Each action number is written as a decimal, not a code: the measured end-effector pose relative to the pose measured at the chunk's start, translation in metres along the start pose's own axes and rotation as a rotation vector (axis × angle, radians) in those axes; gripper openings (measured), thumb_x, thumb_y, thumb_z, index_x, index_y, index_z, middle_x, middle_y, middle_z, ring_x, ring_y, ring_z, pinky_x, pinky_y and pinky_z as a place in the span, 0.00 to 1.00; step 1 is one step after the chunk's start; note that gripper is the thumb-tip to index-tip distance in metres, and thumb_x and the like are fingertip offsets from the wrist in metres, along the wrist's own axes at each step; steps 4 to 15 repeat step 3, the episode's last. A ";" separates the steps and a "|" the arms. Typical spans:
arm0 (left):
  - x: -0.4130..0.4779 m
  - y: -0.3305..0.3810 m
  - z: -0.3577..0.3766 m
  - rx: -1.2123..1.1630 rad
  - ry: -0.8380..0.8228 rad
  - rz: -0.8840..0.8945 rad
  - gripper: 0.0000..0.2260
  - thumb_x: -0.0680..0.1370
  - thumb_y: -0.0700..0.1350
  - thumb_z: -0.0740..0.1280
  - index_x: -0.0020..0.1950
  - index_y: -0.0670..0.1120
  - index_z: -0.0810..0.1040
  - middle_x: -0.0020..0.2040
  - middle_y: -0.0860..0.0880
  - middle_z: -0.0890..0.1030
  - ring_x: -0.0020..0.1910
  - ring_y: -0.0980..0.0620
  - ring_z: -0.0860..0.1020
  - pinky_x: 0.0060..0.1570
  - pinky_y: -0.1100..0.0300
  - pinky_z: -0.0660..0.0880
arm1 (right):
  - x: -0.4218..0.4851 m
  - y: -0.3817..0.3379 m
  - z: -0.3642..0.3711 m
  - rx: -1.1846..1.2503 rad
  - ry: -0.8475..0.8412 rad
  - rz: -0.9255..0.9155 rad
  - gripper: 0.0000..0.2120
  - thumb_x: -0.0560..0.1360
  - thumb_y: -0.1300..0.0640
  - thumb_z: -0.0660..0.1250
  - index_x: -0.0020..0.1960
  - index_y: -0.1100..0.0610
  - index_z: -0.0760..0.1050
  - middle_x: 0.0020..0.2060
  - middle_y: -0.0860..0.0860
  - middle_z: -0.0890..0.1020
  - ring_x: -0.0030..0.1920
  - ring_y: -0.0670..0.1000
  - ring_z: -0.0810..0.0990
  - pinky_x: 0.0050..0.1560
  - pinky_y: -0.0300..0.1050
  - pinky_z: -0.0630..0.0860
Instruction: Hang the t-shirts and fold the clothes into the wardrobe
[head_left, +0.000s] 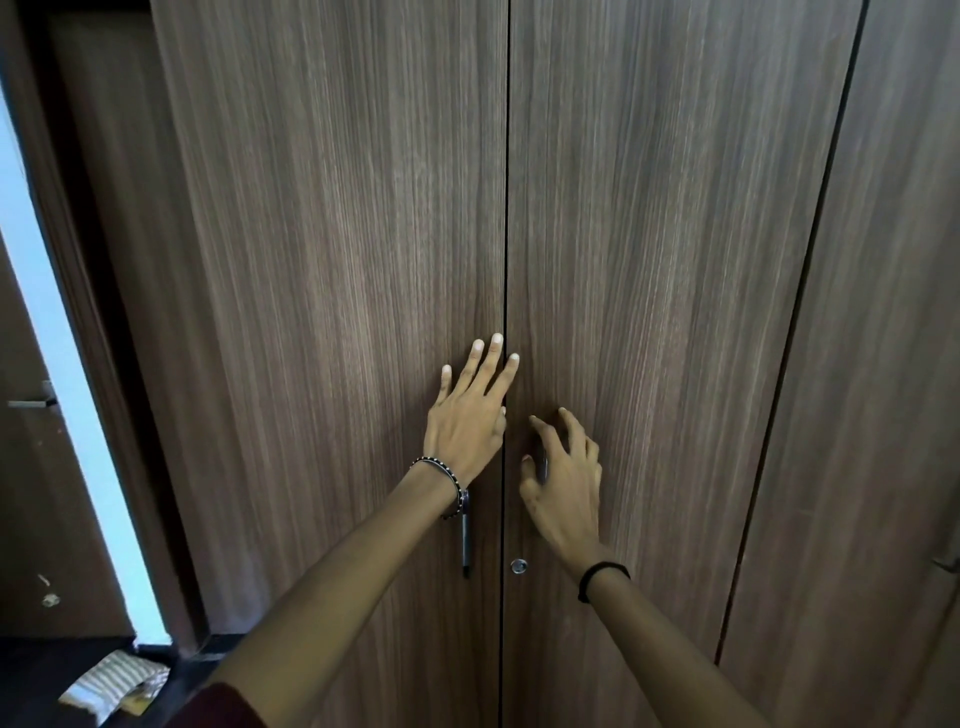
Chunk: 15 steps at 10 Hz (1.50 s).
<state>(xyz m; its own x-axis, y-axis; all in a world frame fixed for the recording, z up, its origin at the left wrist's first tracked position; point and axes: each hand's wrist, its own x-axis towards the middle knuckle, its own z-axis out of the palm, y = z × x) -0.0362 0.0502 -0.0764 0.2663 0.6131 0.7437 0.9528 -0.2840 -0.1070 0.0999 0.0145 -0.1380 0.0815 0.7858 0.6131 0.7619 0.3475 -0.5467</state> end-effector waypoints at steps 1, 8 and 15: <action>-0.009 0.001 -0.007 -0.035 -0.003 0.018 0.26 0.81 0.44 0.62 0.78 0.46 0.61 0.80 0.47 0.55 0.79 0.50 0.53 0.77 0.46 0.55 | -0.003 -0.007 -0.009 0.048 -0.016 -0.015 0.25 0.81 0.57 0.65 0.77 0.54 0.67 0.78 0.52 0.65 0.77 0.53 0.61 0.75 0.52 0.61; -0.039 0.008 -0.019 -0.032 0.114 0.033 0.22 0.82 0.49 0.53 0.73 0.41 0.70 0.75 0.45 0.68 0.76 0.50 0.64 0.75 0.48 0.59 | -0.028 -0.019 -0.028 0.062 0.010 -0.049 0.24 0.84 0.54 0.61 0.78 0.59 0.64 0.77 0.52 0.68 0.79 0.50 0.61 0.74 0.43 0.53; -0.039 0.008 -0.019 -0.032 0.114 0.033 0.22 0.82 0.49 0.53 0.73 0.41 0.70 0.75 0.45 0.68 0.76 0.50 0.64 0.75 0.48 0.59 | -0.028 -0.019 -0.028 0.062 0.010 -0.049 0.24 0.84 0.54 0.61 0.78 0.59 0.64 0.77 0.52 0.68 0.79 0.50 0.61 0.74 0.43 0.53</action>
